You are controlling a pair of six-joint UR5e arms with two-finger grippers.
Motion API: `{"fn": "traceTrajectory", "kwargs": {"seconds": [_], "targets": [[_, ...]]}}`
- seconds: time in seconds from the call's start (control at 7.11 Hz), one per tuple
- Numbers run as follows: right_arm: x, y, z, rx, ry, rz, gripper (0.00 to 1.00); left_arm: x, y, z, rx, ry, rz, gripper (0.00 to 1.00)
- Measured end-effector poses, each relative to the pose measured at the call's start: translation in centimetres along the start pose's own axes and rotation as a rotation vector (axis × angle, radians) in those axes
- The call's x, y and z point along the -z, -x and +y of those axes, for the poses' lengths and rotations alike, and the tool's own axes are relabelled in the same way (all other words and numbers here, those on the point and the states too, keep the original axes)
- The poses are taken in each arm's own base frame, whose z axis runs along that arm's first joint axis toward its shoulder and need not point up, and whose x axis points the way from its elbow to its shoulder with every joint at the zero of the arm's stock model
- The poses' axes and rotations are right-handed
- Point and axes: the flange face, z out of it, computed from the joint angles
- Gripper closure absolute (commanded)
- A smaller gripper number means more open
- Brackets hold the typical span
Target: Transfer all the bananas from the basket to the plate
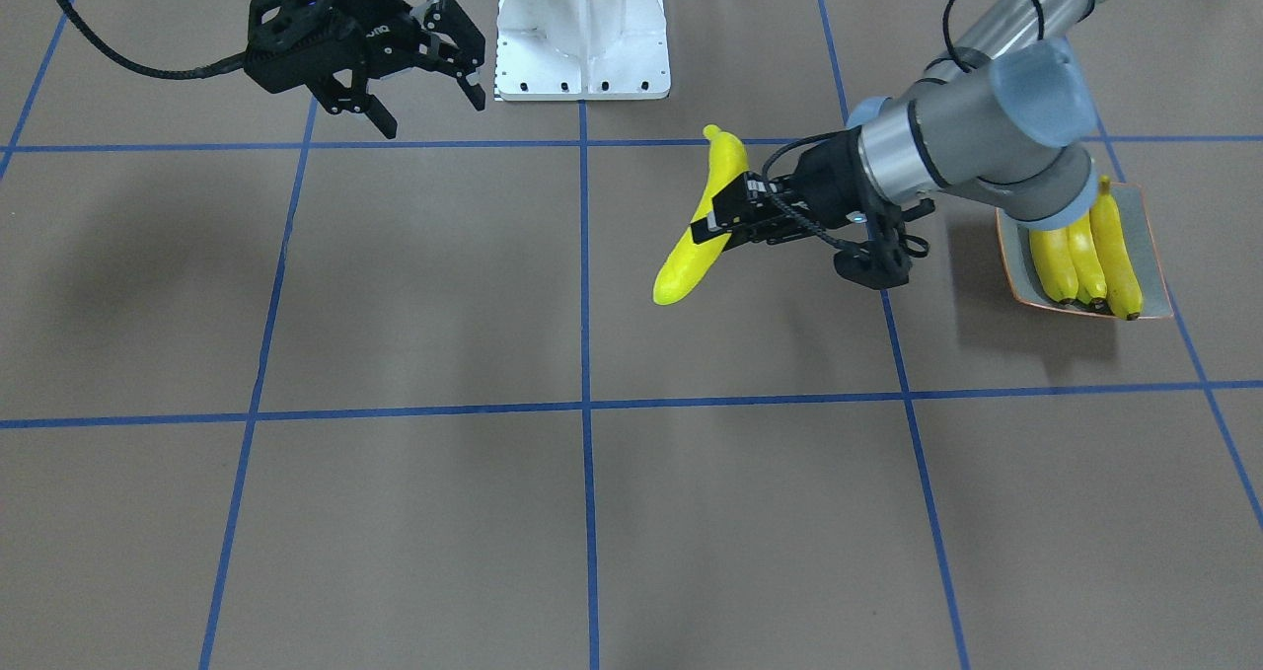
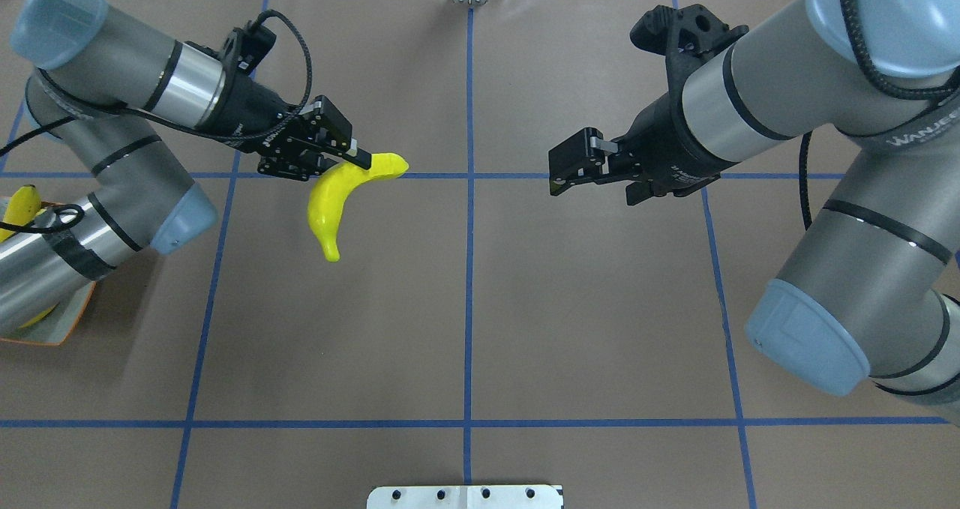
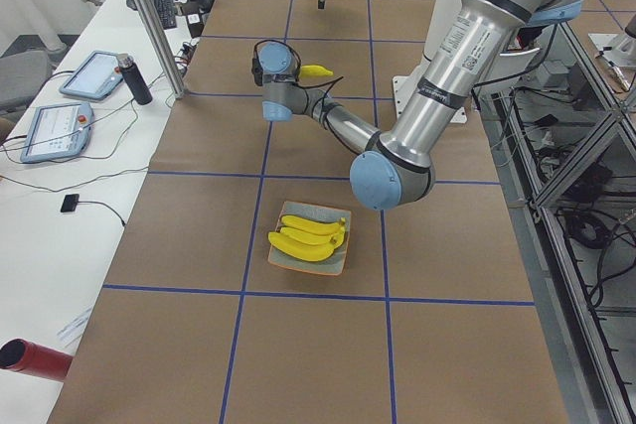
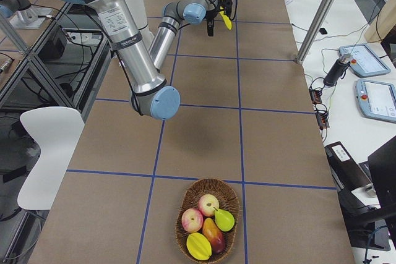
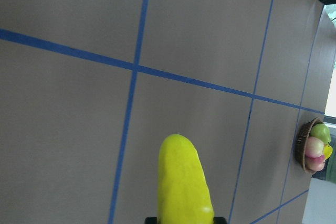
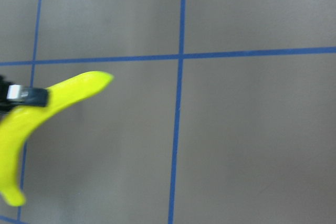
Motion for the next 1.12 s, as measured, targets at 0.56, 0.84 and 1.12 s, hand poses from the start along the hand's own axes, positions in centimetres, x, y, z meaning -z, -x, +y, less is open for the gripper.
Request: {"fn": "traceTrajectory", "kwargs": {"seconds": [0.56,0.84,1.12], "targets": [[0.0,-1.1,-1.4,-0.022,-0.021,0.022,0.00,15.6,15.0,-2.6,-0.182,0.133,-0.040,1.00],[-0.1,-1.2,-1.5,-0.024,-0.025,0.027,0.00,21.3,21.2,-1.4,-0.239,0.142,-0.012,1.00],[-0.4,-1.2,-1.7,-0.027,-0.026,0.031,0.00,26.4,24.3,0.5,-0.291,0.123,0.024,1.00]]}}
